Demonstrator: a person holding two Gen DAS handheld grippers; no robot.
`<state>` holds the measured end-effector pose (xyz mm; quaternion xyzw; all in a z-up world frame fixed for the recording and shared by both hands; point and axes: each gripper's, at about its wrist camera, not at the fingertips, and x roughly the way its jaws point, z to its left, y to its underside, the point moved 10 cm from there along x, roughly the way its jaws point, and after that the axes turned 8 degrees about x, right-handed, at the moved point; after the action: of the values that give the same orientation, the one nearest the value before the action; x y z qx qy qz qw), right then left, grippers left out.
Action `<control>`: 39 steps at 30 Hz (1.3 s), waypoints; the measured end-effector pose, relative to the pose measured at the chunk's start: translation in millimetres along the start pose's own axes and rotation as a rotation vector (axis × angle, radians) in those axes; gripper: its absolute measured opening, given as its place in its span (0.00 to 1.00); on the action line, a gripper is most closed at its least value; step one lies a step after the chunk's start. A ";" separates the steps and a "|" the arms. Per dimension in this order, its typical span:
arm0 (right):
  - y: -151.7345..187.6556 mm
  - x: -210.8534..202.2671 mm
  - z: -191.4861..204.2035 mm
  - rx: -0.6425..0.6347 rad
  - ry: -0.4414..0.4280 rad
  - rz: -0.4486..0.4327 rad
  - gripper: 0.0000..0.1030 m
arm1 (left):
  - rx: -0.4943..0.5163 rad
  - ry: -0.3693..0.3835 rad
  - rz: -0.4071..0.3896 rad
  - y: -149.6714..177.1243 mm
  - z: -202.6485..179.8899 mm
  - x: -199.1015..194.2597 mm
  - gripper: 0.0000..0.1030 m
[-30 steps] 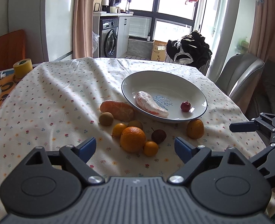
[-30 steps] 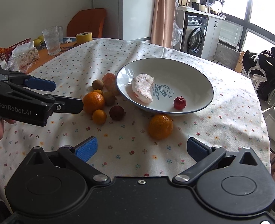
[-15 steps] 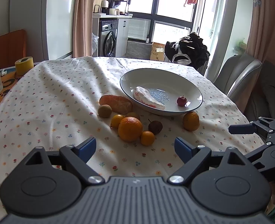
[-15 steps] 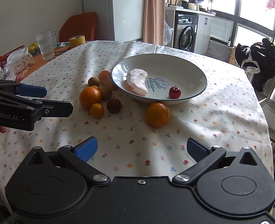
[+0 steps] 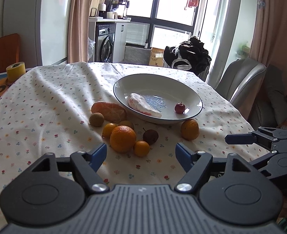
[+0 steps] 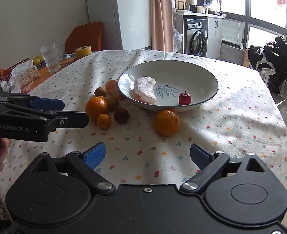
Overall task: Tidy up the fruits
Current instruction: 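Withdraw both tools from the bowl and move the right tool toward the orange, then grasp the large orange with the right tool while the left tool grasps a mandarin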
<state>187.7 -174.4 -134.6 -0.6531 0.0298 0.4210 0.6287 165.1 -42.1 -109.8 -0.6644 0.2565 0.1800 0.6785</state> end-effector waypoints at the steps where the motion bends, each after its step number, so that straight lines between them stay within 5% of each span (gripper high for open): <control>1: 0.4 1.4 -0.2 0.003 -0.005 0.004 0.82 | -0.002 0.003 0.002 0.4 -0.4 1.7 0.64; 6: -0.1 6.3 -2.2 0.011 -0.015 0.005 0.75 | -0.028 0.021 0.018 3.6 -1.9 11.1 0.51; 21: -7.5 23.3 -17.6 0.067 -0.020 0.011 0.61 | -0.052 0.005 0.067 7.6 -8.4 52.4 0.44; 27: -13.7 30.4 -18.6 0.072 -0.021 0.024 0.61 | -0.059 -0.039 0.115 9.1 -4.4 63.0 0.22; 39: -17.2 47.2 -20.0 0.086 -0.029 0.030 0.61 | -0.016 -0.072 0.132 8.3 -9.1 64.3 0.22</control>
<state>238.2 -164.6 -151.5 -0.6189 0.0485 0.4379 0.6503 211.0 -56.9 -154.1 -0.6447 0.2738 0.2500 0.6685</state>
